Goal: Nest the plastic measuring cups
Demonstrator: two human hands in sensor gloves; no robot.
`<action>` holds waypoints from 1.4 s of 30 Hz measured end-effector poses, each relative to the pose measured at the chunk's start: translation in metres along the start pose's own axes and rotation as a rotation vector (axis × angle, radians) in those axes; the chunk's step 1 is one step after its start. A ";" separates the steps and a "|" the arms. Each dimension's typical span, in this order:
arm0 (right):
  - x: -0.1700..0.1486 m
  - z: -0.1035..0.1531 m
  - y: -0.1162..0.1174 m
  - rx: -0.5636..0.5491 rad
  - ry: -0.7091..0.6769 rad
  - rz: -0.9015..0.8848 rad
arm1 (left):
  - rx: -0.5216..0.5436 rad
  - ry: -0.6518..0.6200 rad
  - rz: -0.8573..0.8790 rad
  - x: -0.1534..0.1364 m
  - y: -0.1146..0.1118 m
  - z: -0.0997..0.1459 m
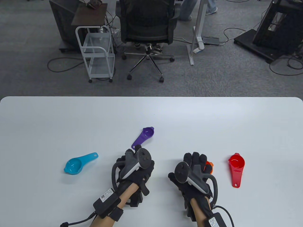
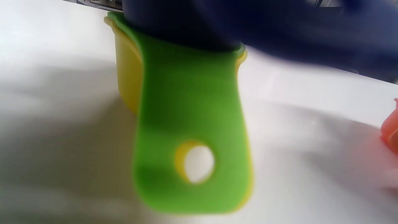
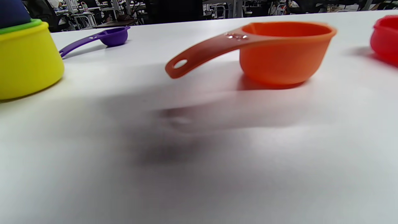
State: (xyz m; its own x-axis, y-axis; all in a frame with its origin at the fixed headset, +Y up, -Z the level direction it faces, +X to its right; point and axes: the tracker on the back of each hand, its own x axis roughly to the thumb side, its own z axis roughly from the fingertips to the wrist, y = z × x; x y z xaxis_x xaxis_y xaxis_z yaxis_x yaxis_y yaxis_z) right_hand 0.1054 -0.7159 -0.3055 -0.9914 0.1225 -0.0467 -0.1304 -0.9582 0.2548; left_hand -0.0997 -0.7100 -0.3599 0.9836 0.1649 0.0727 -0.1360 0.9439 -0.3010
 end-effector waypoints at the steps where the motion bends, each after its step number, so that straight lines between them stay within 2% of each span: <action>1: 0.000 0.000 0.000 0.001 -0.001 0.001 | -0.003 0.002 -0.006 0.000 -0.001 -0.001; 8: 0.001 0.000 0.001 0.013 -0.002 0.004 | -0.029 0.037 -0.006 -0.004 -0.011 -0.010; 20: 0.001 0.000 0.002 0.035 0.009 0.004 | -0.032 0.035 -0.054 -0.002 -0.017 -0.013; 26: 0.001 0.000 0.002 0.039 0.008 0.001 | -0.071 0.001 -0.029 -0.005 -0.019 -0.015; 39: 0.001 -0.001 0.003 0.044 0.012 0.003 | -0.077 -0.031 -0.055 -0.007 -0.018 -0.016; 42: 0.000 -0.001 0.002 0.033 0.013 -0.010 | -0.094 -0.087 -0.046 -0.007 -0.009 -0.012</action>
State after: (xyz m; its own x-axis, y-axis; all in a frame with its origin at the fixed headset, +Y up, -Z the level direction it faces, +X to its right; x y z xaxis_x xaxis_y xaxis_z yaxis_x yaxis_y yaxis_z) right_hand 0.1053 -0.7178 -0.3060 -0.9898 0.1283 -0.0623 -0.1408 -0.9477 0.2864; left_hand -0.1040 -0.7229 -0.3694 0.9741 0.1499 0.1694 -0.0751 0.9208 -0.3828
